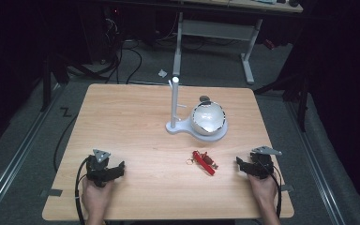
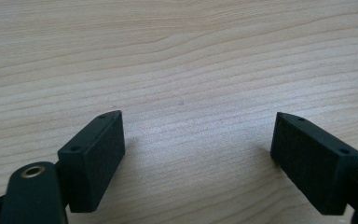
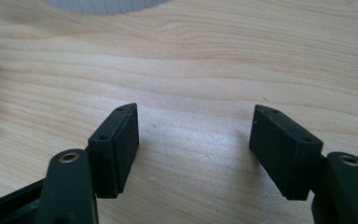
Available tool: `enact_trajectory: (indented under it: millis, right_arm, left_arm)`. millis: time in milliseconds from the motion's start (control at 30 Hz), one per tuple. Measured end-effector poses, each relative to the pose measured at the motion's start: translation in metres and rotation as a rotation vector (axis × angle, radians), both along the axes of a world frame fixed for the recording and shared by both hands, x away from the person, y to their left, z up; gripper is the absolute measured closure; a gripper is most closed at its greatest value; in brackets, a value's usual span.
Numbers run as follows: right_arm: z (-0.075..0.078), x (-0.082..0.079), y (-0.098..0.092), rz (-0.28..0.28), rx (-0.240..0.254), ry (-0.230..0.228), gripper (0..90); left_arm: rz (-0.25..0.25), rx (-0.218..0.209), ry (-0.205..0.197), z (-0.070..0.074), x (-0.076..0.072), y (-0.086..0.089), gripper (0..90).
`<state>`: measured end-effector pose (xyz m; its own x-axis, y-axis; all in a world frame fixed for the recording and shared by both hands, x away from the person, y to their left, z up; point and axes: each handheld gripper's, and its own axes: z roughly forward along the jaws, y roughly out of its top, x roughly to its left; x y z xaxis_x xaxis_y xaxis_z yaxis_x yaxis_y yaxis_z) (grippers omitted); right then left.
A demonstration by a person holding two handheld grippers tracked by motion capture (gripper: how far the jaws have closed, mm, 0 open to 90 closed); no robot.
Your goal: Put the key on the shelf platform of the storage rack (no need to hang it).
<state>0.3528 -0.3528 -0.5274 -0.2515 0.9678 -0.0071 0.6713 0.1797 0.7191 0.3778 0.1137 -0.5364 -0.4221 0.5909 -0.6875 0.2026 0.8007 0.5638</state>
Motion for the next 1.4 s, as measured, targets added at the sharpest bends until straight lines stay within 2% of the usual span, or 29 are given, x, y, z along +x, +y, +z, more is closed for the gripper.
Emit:
enact_trajectory:
  millis: [133,233,267,333,433,500,600,633,733,833,933,1100,1267,1400]
  right_arm:
    - [0.007,-0.005,0.003,0.029,0.035,-0.031,32.8]
    - [0.01,-0.007,0.006,0.051,0.059,-0.033,32.0]
    - [0.01,-0.008,0.008,0.081,0.069,-0.036,31.4]
    - [0.011,-0.009,0.013,0.105,0.079,-0.03,30.5]
    - [0.013,-0.01,0.026,0.17,0.101,-0.02,29.5]
    - [0.014,-0.011,0.03,0.185,0.102,-0.02,29.5]
    - [0.019,-0.011,0.047,0.264,0.119,-0.029,29.0]
    - [0.019,-0.011,0.047,0.264,0.119,-0.029,29.0]
    - [0.022,-0.009,0.063,0.314,0.143,-0.045,29.0]
    - [0.021,-0.007,0.076,0.349,0.137,-0.034,28.7]
    - [0.021,-0.004,0.084,0.37,0.131,-0.031,28.7]
    - [0.016,0.004,0.097,0.393,0.112,0.0,28.6]
    - [0.009,0.009,0.102,0.389,0.111,0.027,28.8]
    - [0.003,0.012,0.107,0.4,0.09,0.044,33.5]
  left_arm:
    - [0.0,-0.001,0.0,0.0,0.0,0.0,17.9]
    - [0.0,0.0,0.0,0.0,0.0,0.0,17.9]
    - [0.0,0.0,0.0,0.0,0.0,0.0,17.9]
    - [0.001,-0.001,0.0,0.0,0.0,0.0,17.9]
    - [0.0,0.0,0.0,0.0,0.0,0.0,17.9]
    - [0.0,0.0,0.0,0.0,0.0,0.0,17.9]
    - [0.0,0.0,0.0,0.0,0.0,0.0,17.9]
    - [0.0,0.0,0.0,0.0,0.0,0.0,17.9]
    - [0.001,0.0,0.0,0.0,0.0,0.0,17.9]
    - [0.0,0.0,0.0,0.0,0.0,0.0,17.9]
    - [0.0,0.0,0.0,0.0,0.0,0.0,17.9]
    - [0.0,0.001,0.0,0.0,0.0,0.0,17.9]
    - [0.001,0.0,0.0,0.0,0.0,0.0,17.9]
    - [0.0,0.001,0.0,0.0,0.0,0.0,17.9]
